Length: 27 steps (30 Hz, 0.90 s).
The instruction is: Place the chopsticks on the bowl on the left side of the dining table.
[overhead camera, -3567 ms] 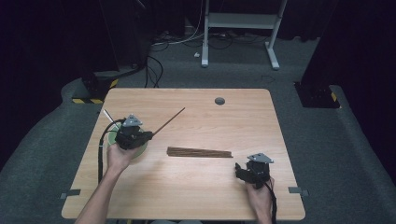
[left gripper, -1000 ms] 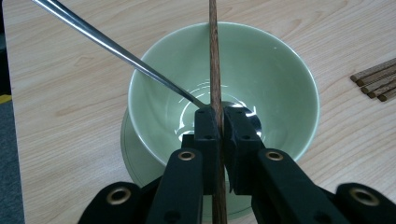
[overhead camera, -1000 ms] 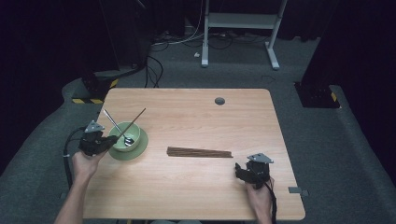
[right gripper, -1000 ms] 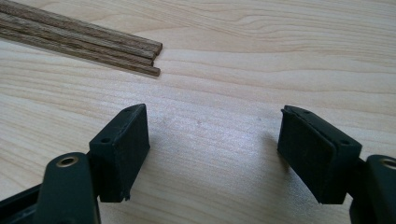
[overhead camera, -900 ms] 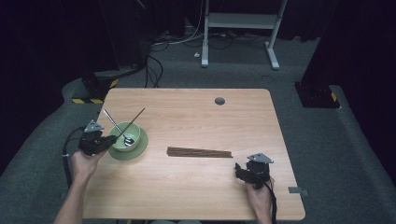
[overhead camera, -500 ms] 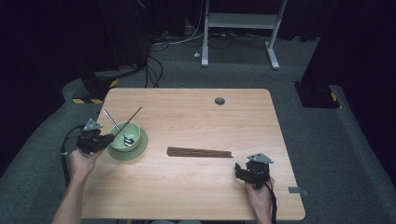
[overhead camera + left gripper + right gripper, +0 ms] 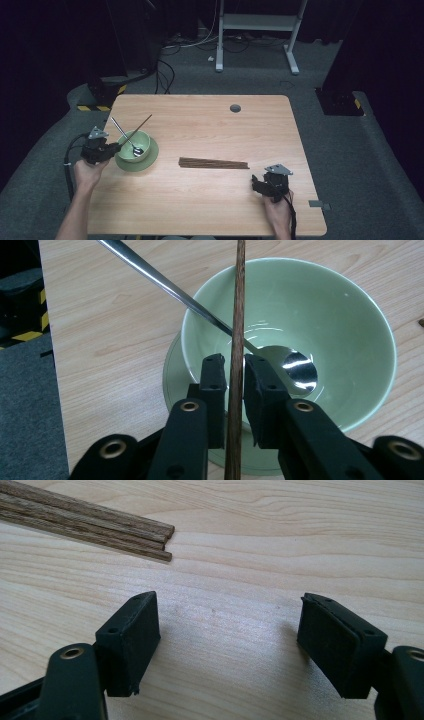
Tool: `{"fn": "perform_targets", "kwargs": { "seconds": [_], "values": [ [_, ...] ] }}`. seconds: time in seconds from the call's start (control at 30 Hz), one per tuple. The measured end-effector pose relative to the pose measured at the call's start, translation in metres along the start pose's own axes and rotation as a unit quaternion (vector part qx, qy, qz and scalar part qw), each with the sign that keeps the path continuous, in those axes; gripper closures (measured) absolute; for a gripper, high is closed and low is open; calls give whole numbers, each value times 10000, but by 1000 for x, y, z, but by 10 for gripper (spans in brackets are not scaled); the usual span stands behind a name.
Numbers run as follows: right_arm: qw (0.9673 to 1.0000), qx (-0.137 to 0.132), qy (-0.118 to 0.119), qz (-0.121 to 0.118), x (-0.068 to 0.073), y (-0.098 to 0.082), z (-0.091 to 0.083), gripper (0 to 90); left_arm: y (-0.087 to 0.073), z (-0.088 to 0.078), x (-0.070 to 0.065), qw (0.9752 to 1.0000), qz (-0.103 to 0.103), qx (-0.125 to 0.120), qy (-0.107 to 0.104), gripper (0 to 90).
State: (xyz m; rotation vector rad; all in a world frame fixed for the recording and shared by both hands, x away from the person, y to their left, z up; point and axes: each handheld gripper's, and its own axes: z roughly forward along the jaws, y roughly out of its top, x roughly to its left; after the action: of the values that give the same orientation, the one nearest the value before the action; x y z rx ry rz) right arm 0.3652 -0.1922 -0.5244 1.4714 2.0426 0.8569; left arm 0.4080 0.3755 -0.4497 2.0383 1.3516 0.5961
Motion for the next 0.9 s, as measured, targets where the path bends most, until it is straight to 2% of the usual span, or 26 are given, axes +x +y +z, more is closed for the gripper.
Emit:
{"fn": "perform_targets", "kwargs": {
  "seconds": [0.37, 0.73, 0.9],
  "values": [
    [10000, 1, 1, -1, 0, 0, 0, 244, 2, -3, -3, 9994, -284, -162, 62, 595],
    [10000, -3, -1, -1, 0, 0, 0, 243, 10, -4, -15, 9992, -283, -267, 77, 488],
    [10000, -3, -1, 2, 0, 0, 0, 243, 13, -5, -20, 9988, -341, -361, -25, 460]
  ]
}}
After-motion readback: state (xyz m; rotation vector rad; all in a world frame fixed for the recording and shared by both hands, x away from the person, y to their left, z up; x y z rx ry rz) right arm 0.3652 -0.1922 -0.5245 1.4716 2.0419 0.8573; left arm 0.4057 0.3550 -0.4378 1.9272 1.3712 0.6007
